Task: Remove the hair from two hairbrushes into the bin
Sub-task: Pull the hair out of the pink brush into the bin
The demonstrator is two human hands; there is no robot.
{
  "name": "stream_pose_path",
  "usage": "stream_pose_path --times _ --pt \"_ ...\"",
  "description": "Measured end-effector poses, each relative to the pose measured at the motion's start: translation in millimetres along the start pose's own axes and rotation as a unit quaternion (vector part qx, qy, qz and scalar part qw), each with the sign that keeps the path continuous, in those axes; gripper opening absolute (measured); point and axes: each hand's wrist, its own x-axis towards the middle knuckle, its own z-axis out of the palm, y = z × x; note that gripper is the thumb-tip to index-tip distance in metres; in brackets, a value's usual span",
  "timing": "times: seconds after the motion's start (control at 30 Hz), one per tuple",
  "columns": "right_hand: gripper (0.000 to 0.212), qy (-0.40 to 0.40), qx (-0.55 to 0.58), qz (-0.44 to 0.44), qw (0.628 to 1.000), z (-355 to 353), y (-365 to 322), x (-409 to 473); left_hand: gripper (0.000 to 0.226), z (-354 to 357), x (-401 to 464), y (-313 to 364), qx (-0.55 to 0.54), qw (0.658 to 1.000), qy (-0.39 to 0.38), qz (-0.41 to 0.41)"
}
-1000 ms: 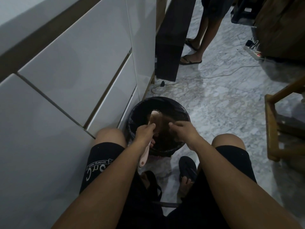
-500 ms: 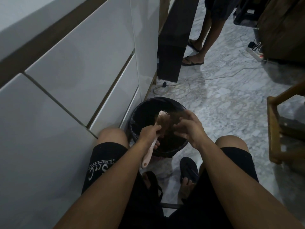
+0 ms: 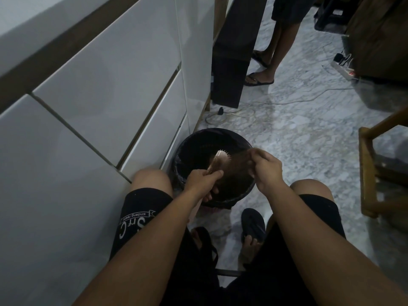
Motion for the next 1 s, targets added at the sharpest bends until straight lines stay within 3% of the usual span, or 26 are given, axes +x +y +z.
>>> stream_pose_path --times 0.13,0.3,0.43,0.53,0.7,0.83,0.93,1.0 --pt "0.014 0.007 0.045 0.044 0.998 -2.1 -2.5 1.3 0.034 0.8 1.4 -0.5 0.001 1.000 0.010 -0.004" --pt "0.029 -0.110 -0.091 0.007 0.990 -1.7 -3.9 -5.2 0.035 0.8 2.8 1.0 -0.016 1.000 0.023 -0.013" --pt "0.037 -0.189 -0.235 -0.073 0.950 0.3 -0.6 -11.9 0.034 0.2 1.0 1.5 -0.004 1.000 0.008 -0.010" --pt "0.021 -0.164 -0.297 -0.116 0.933 3.9 0.7 -14.3 0.033 -0.5 -1.3 -0.3 0.025 1.000 -0.002 0.003" --pt "0.015 -0.056 -0.207 -0.096 0.972 4.2 -3.4 -10.8 0.030 -2.9 -0.7 -1.1 0.037 0.999 0.016 0.014" --pt "0.015 0.013 -0.173 -0.101 0.980 1.6 0.8 -2.7 0.030 -4.0 1.6 -1.0 0.029 0.998 0.040 0.023" --pt "0.022 0.012 -0.156 -0.070 0.985 1.0 -1.3 -2.8 0.032 -5.0 4.0 -3.0 0.014 0.998 0.060 0.012" --pt "0.026 -0.056 -0.168 -0.023 0.984 1.9 -5.8 -4.9 0.031 -4.9 4.7 -3.1 0.003 0.998 0.066 0.007"
